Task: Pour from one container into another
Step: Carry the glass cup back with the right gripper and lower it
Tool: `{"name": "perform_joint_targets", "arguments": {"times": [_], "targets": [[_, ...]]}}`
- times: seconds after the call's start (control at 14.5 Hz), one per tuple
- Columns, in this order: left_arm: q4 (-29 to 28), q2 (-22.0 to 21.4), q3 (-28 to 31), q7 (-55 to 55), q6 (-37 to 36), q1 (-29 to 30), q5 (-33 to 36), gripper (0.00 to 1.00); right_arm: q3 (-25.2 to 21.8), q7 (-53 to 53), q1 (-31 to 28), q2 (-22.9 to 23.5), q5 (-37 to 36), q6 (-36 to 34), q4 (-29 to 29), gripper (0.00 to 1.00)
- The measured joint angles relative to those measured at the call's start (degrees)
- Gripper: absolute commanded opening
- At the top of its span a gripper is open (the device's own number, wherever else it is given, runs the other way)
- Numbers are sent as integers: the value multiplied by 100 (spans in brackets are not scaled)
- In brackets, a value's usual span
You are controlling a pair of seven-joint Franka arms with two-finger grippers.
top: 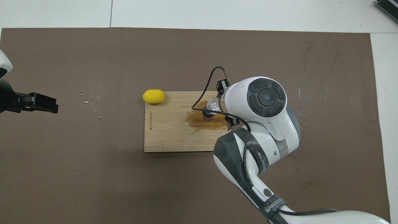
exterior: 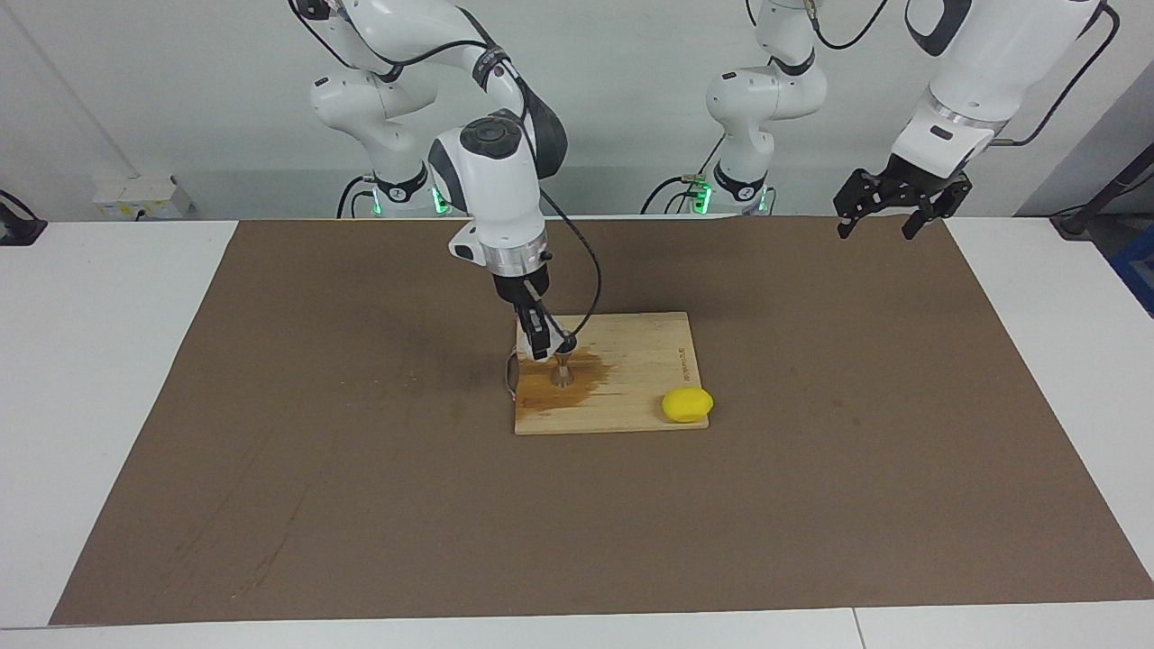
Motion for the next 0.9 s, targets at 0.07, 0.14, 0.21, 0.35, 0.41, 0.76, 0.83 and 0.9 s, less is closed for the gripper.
{"name": "perform_joint_targets", "arguments": {"times": [0.07,0.14,0.21,0.35,0.41,0.76,0.83,0.9], "targets": [[0,0,0,0,0,0,0,100,0,-93,-97,7,230,0,-5,0],[0,0,0,0,0,0,0,100,0,-246,-219,16,514,0,-19,0],[0,0,0,0,-1,0,0,100,-2,-422,-383,28,836,0,-51,0],[0,0,0,0,-2,0,0,100,-10,-901,-789,43,1515,-2,-192,0],[0,0,0,0,-2,0,0,100,-15,-1151,-994,51,1818,-3,-297,0],[0,0,0,0,-2,0,0,100,-24,-2572,-1921,95,3176,-7,-925,0],[0,0,0,0,-2,0,0,100,-26,-2930,-2093,98,3433,-9,-1071,0],[0,0,0,0,-2,0,0,100,-27,-3268,-2231,102,3641,-9,-1202,0]]}}
